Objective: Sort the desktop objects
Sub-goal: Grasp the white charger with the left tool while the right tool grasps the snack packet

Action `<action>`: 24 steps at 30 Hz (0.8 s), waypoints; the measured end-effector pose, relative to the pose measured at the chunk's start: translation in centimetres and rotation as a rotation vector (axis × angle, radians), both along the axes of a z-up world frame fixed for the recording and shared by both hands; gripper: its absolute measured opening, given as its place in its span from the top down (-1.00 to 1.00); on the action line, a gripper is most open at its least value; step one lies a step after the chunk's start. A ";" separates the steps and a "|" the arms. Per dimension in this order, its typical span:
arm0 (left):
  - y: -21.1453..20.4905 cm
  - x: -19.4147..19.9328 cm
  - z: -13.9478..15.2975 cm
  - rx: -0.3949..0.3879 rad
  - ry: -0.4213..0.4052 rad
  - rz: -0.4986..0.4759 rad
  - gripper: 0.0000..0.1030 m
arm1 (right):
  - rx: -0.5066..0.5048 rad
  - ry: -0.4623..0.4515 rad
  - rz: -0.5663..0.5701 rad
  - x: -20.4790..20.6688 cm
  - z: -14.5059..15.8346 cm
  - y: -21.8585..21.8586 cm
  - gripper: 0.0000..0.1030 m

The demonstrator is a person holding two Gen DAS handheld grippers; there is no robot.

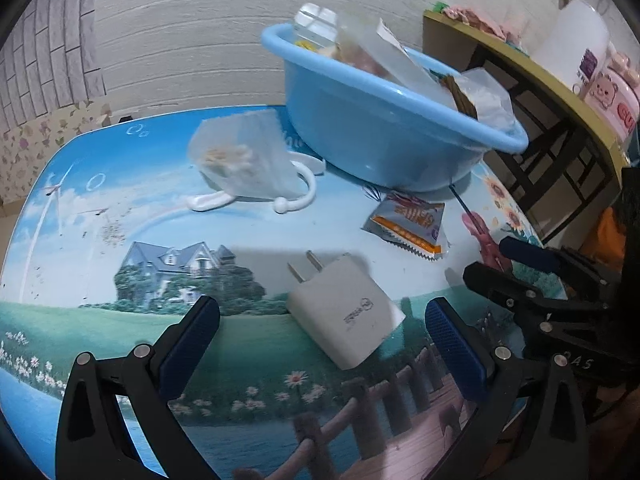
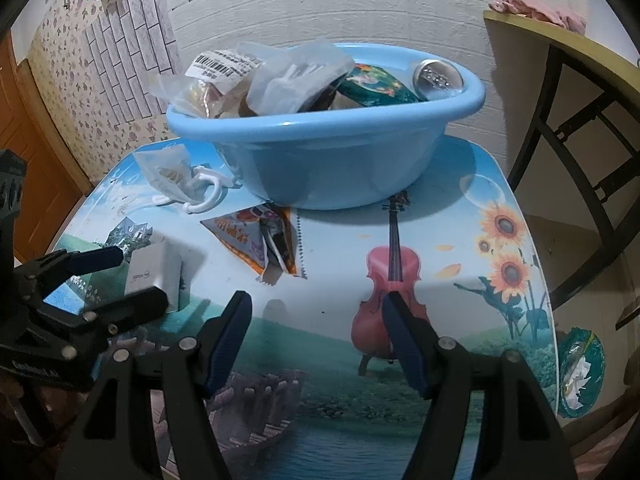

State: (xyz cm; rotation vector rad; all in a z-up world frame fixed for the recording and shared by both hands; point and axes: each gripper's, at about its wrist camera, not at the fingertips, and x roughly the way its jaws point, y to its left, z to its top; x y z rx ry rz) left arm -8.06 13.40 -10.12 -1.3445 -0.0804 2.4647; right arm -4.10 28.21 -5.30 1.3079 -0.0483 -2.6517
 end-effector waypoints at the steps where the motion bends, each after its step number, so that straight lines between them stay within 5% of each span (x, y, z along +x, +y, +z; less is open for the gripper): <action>1: 0.3 0.0 -0.1 -0.007 0.002 -0.003 -0.99 | 0.000 0.000 -0.002 0.0 0.0 0.1 -0.31; 24: -5.1 -0.2 -0.4 -0.020 0.009 0.124 -1.00 | 0.019 -0.002 0.040 -1.7 0.0 -1.8 -0.31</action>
